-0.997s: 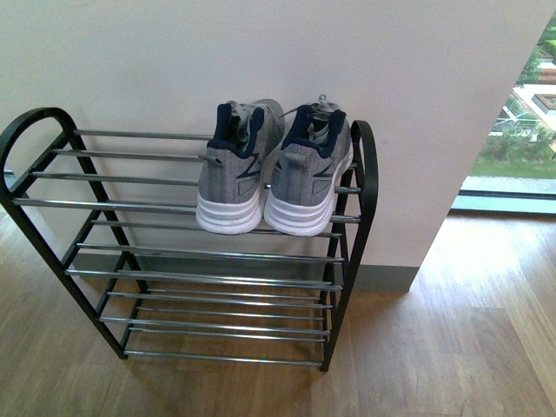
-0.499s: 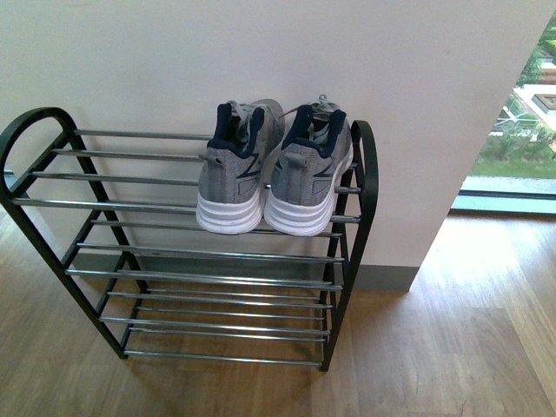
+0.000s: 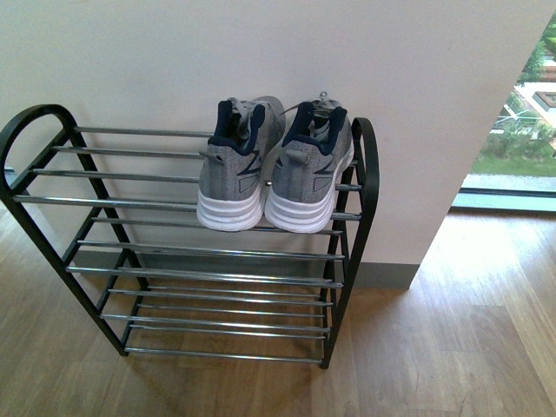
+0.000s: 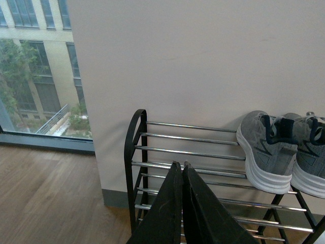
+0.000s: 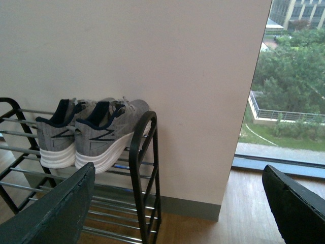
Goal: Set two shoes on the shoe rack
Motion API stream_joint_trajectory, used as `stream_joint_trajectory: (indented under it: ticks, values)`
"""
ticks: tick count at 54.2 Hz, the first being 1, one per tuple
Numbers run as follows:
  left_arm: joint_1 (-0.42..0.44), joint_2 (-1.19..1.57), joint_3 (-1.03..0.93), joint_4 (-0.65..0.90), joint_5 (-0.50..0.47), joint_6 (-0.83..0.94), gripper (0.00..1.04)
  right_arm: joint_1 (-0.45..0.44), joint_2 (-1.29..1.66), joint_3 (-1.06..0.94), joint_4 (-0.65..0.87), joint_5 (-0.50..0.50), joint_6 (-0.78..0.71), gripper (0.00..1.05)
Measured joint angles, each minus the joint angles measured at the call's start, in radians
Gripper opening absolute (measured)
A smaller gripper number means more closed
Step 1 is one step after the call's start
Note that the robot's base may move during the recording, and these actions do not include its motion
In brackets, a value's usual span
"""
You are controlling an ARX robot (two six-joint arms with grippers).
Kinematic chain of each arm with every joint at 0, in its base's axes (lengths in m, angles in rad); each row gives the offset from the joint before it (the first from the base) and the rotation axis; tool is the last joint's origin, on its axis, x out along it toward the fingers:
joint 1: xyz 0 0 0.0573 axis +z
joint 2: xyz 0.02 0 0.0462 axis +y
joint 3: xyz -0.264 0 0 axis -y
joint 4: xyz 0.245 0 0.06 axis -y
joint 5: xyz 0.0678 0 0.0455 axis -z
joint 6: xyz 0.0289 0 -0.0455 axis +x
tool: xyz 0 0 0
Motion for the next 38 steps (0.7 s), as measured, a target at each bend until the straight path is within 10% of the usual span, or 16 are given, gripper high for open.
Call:
stream_joint_trajectory:
  ticks: [8, 38]
  values:
    - [0.000, 0.000, 0.000, 0.000, 0.000, 0.000, 0.04, 0.000, 0.000, 0.000, 0.000, 0.000, 0.000, 0.95]
    - [0.000, 0.000, 0.000, 0.000, 0.000, 0.000, 0.93, 0.000, 0.000, 0.000, 0.000, 0.000, 0.000, 0.95]
